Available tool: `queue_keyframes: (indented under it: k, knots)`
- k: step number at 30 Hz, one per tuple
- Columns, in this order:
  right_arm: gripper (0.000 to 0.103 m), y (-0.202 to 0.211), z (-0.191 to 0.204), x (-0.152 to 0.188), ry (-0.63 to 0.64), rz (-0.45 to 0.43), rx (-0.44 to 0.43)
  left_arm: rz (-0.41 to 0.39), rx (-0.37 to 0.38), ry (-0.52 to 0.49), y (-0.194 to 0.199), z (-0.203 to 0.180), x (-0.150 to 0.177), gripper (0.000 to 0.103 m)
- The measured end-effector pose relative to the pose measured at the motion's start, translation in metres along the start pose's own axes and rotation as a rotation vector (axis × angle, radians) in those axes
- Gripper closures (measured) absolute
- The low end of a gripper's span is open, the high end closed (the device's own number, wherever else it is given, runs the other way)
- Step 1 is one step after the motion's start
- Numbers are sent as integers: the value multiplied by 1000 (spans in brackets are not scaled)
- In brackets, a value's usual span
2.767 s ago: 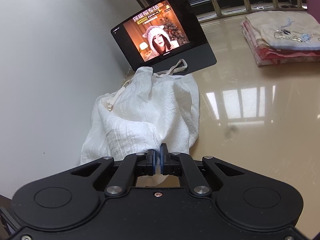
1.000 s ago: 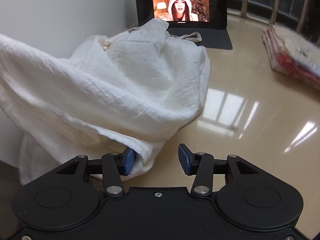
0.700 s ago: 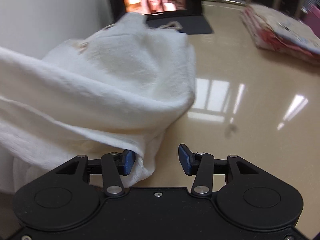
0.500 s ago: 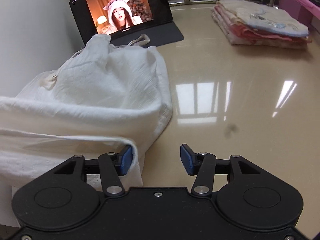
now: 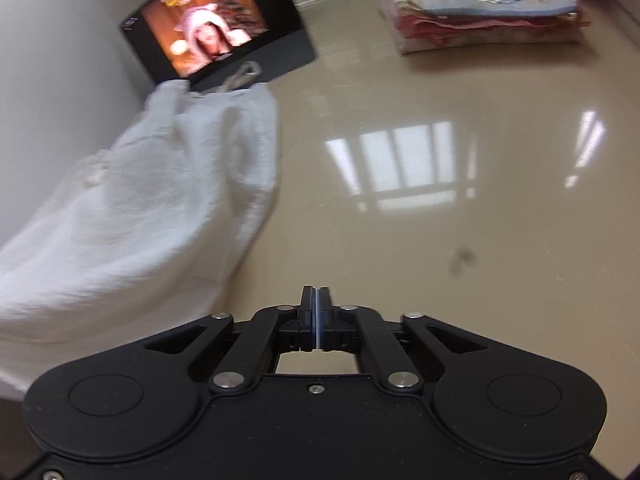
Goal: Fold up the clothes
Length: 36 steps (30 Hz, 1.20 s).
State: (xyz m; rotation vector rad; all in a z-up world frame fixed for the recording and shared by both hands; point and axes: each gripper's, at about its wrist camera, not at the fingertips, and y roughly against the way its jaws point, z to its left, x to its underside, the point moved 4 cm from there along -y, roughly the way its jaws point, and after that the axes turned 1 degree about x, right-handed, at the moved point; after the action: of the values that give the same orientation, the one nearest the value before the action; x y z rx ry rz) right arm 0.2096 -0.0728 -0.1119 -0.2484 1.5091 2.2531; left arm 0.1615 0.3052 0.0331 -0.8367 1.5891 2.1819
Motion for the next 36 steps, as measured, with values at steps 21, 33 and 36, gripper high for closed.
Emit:
queue_keyframes:
  k: [21, 33, 36]
  knots:
    - [102, -51, 80, 24, 243, -54, 108, -88, 21, 49, 16, 18, -34, 102]
    - [66, -12, -27, 26, -128, 20, 229, 55, 33, 52, -13, 10, 12, 102]
    - [51, -2, -12, 38, 7, -8, 290, 72, 39, 39, -15, 10, 14, 102]
